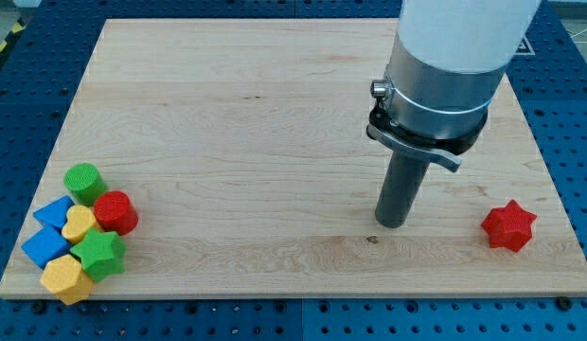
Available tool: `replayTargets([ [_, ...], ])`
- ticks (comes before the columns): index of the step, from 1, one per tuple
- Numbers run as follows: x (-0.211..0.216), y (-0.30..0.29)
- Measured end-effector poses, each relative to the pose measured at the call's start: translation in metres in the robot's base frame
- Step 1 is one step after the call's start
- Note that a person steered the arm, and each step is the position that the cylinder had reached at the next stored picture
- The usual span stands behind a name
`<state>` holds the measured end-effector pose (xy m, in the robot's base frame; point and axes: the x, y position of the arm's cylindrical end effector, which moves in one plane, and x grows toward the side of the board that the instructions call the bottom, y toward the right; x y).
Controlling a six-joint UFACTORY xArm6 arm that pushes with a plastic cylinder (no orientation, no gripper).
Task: Push the red star slightly right
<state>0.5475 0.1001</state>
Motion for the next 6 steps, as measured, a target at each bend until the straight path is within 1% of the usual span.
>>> replayTargets([
  [2, 0.069, 0.042],
  [3, 0.072, 0.047],
  [4, 0.058, 0.069],
  [5, 0.029, 0.094],
  [6, 0.028, 0.094],
])
